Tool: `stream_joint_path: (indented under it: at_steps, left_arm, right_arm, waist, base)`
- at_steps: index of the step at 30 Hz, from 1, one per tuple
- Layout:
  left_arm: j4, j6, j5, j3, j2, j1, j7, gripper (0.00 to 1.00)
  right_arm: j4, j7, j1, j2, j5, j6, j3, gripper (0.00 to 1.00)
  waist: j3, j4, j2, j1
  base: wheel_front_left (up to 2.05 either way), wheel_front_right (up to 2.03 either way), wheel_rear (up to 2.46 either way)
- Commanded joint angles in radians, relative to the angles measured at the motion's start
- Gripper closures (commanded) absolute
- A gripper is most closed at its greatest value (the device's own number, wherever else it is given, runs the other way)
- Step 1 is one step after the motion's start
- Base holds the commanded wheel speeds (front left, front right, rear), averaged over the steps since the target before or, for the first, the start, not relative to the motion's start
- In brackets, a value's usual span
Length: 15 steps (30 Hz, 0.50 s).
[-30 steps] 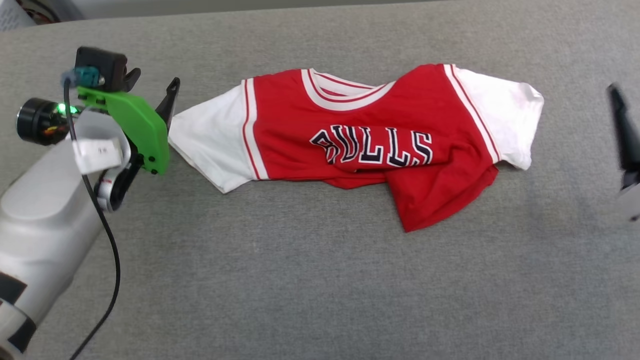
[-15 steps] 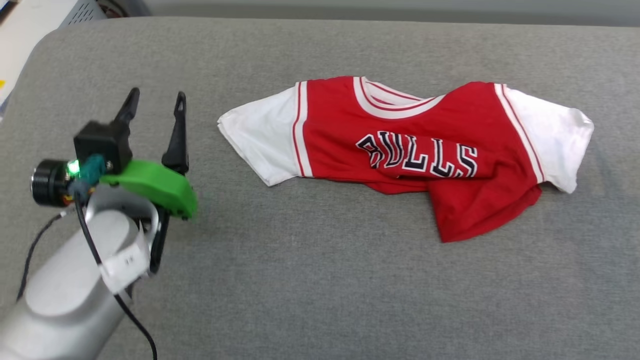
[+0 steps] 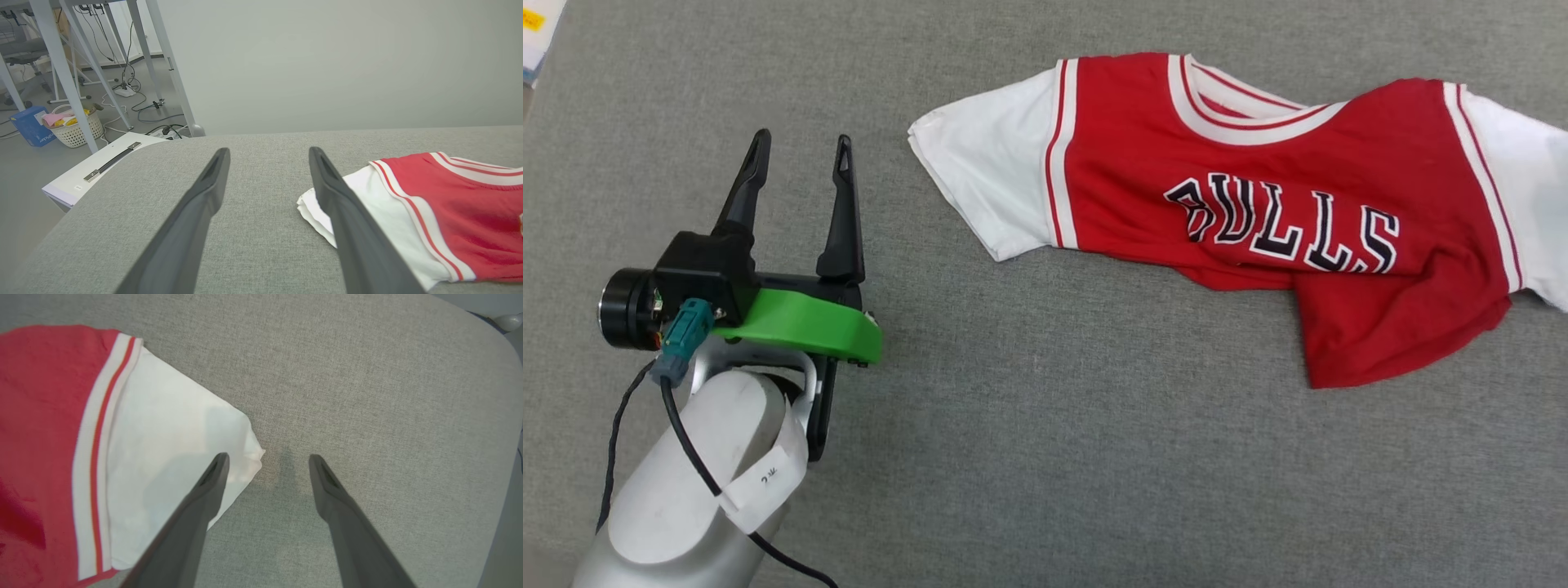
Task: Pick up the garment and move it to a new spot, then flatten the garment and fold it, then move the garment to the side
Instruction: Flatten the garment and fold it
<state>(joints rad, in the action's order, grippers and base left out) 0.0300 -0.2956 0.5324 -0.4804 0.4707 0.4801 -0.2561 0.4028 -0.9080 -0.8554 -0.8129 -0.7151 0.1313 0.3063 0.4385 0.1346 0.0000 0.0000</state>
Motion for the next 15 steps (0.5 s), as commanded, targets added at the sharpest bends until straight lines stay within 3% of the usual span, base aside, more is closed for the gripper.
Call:
stream_joint_path:
  at_steps: [1, 9, 10, 11, 15]
  left_arm:
    - [0.003, 0.013, -0.015, 0.012, -0.014, -0.001, -0.006, 0.00]
    - [0.038, 0.080, -0.091, 0.080, -0.083, 0.017, -0.006, 0.00]
    - [0.044, 0.088, -0.099, 0.090, -0.089, 0.015, -0.006, 0.00]
    - [0.051, 0.095, -0.105, 0.097, -0.090, 0.015, -0.006, 0.00]
    - [0.078, 0.132, -0.127, 0.128, -0.086, 0.025, -0.006, 0.00]
  right_arm:
    - [0.018, -0.005, -0.012, 0.008, 0.012, -0.001, 0.014, 0.00]
    - [0.080, -0.004, 0.051, 0.036, -0.038, -0.001, 0.090, 0.00]
    - [0.078, 0.009, 0.055, 0.036, -0.049, -0.001, 0.094, 0.10]
    - [0.074, 0.025, 0.056, 0.035, -0.057, -0.001, 0.098, 1.00]
    - [0.054, 0.133, 0.039, 0.020, -0.078, -0.001, 0.097, 1.00]
  waist:
    - [0.071, 0.040, 0.0000, 0.0000]
    - [0.097, 0.044, 0.0000, 0.0000]
    - [0.093, 0.041, 0.0000, 0.0000]
    - [0.088, 0.036, 0.0000, 0.0000]
    - [0.055, 0.013, 0.0000, 0.0000]
  base:
    - [0.00, 0.00, 0.00]
    - [0.00, 0.00, 0.00]
    - [0.00, 0.00, 0.00]
    - [0.00, 0.00, 0.00]
    - [0.00, 0.00, 0.00]
